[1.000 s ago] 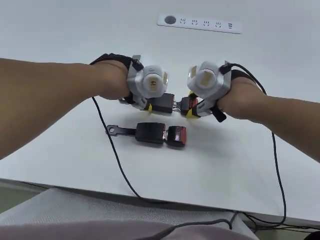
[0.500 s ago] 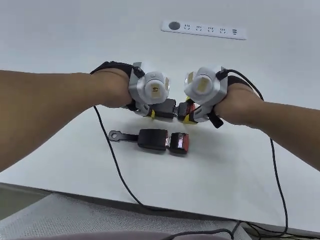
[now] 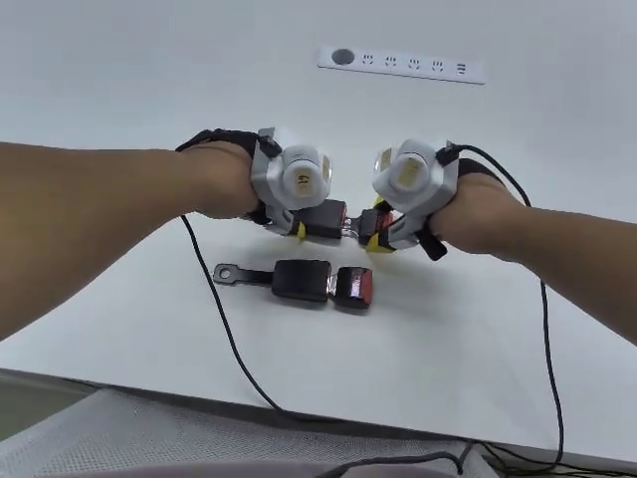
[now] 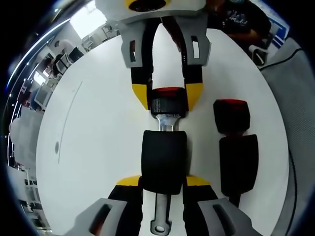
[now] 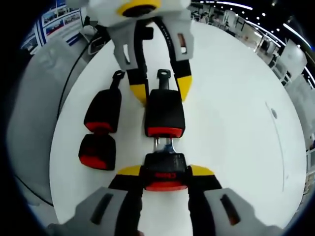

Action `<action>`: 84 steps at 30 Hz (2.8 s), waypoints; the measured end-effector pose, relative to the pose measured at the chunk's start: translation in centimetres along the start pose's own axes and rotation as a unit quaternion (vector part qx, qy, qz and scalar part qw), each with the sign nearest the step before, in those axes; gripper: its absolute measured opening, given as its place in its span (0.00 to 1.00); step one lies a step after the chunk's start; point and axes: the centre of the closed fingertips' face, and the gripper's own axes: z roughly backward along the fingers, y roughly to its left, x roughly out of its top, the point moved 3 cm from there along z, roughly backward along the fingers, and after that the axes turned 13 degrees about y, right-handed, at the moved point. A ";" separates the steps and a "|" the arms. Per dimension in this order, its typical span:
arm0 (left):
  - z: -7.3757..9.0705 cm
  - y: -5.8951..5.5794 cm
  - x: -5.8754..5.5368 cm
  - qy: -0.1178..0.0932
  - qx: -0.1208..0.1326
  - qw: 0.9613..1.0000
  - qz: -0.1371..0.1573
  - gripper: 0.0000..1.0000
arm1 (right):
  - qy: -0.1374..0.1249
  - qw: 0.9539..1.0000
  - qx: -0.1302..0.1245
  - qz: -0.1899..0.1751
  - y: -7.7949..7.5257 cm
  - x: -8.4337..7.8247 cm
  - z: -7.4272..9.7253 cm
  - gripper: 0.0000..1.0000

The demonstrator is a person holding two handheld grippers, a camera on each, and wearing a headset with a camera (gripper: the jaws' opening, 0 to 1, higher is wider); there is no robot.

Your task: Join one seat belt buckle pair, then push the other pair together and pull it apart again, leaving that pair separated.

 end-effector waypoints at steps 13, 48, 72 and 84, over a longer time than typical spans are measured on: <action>-0.1 -0.1 -0.1 -0.001 0.001 1.000 0.005 0.31 | 0.025 1.000 -0.011 -0.004 0.6 -4.4 1.1 0.36; 3.5 -0.3 -2.0 -0.021 0.039 0.997 0.058 0.51 | 0.027 0.988 -0.065 -0.135 2.6 -16.8 5.6 0.48; 11.4 -12.5 -12.2 -0.077 0.084 0.950 0.290 0.90 | -0.110 0.953 -0.129 -0.250 11.7 -15.0 11.7 0.84; 11.7 -13.4 -15.1 -0.112 0.086 0.910 0.390 1.00 | -0.120 0.942 -0.140 -0.279 12.1 -16.4 11.3 1.00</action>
